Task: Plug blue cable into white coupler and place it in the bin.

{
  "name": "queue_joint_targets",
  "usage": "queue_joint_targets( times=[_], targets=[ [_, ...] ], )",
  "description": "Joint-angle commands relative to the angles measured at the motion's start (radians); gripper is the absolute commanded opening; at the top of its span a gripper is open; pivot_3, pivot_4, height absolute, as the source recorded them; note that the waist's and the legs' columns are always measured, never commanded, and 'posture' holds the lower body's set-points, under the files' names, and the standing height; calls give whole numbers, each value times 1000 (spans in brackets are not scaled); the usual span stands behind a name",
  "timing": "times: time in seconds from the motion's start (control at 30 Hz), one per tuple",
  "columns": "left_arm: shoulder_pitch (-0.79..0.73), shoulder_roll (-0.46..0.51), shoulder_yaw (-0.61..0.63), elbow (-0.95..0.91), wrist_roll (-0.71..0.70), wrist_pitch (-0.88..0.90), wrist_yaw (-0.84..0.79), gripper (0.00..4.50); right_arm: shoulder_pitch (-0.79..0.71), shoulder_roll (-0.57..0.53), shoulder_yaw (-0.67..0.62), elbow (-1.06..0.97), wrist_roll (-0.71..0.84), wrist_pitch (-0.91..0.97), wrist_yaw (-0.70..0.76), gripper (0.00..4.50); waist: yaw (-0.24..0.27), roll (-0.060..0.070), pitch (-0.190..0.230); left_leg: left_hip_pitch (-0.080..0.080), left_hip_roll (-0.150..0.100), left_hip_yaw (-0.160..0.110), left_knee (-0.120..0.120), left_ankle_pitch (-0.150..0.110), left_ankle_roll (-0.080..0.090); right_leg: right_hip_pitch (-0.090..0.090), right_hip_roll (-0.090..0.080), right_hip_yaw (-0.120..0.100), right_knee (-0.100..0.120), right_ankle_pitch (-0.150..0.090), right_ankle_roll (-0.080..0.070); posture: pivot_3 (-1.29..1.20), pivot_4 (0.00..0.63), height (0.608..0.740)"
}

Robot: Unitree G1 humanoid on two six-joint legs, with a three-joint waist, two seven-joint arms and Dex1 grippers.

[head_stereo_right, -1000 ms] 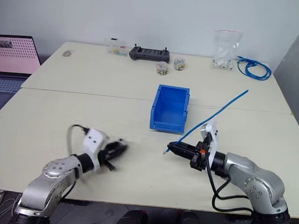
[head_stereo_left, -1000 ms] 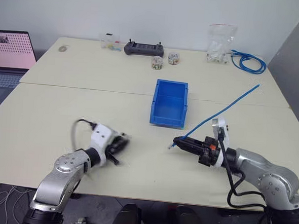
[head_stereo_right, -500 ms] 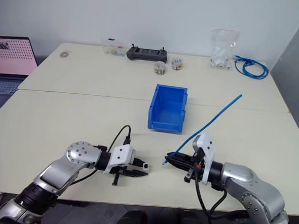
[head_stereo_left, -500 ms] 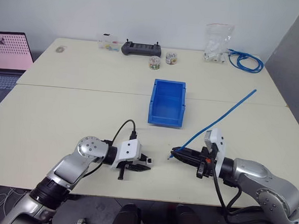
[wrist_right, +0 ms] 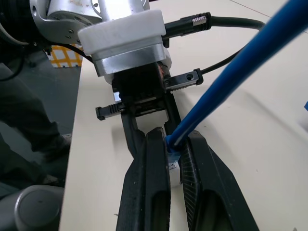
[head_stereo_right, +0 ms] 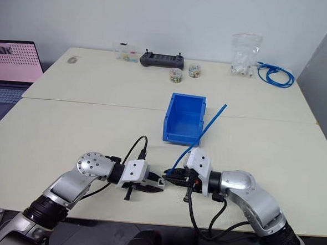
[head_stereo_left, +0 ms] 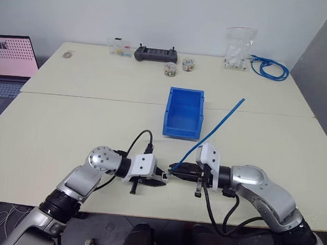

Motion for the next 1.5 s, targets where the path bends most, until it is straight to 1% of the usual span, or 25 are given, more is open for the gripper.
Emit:
queue_joint_targets(
  times=[0.03, 0.47, 0.83, 1.07, 1.13, 1.4, 1.5],
  targets=[
    [33, 11, -36, 1, 38, 37, -15, 810, -11, 16, -7, 5, -33, -58, 18, 57, 0, 0, 0, 0, 0, 0, 0, 0, 0, 0, 0, 0, 0, 0, 0, 0, 150, 740],
    [9, 20, -35, -1, 37, 74, -35, 809, -12, 46, 22, 4, -72, -54, 64, 57, -2, 0, 0, 0, 0, 0, 0, 0, 0, 0, 0, 0, 1, 0, 0, 0, 150, 740],
    [2, 17, -35, -36, 28, 127, -41, 809, -14, 33, 57, 28, -118, -53, 99, 56, -3, 0, 0, 1, 0, 0, 0, 0, 0, 0, 0, 0, 1, 0, 0, 0, 150, 740],
    [2, 19, -38, -43, 31, 129, -43, 809, -44, 40, 47, 77, -119, -50, 125, 56, -4, 0, -1, 1, 0, 0, 0, 0, 0, 0, 0, 0, 2, 0, 0, 0, 150, 740],
    [3, 19, -38, -43, 33, 126, -43, 809, -54, 46, 36, 94, -98, -27, 135, 56, -4, 0, -1, 1, 0, 0, 0, 0, 0, 0, 0, 0, 2, 0, 0, 0, 150, 740],
    [4, 15, -38, -41, 35, 126, -36, 809, -60, 5, 69, 130, -143, -62, 202, 56, -4, 0, -1, 2, 0, 0, 0, 0, 0, 1, 0, 0, 2, 0, 0, 0, 150, 740],
    [7, 14, -38, -42, 36, 127, -33, 809, -82, 7, 83, 133, -151, -69, 216, 56, -4, 1, -2, 2, 0, 0, 0, 0, 0, 1, 0, 0, 2, 0, 0, 0, 150, 740]
  ],
)
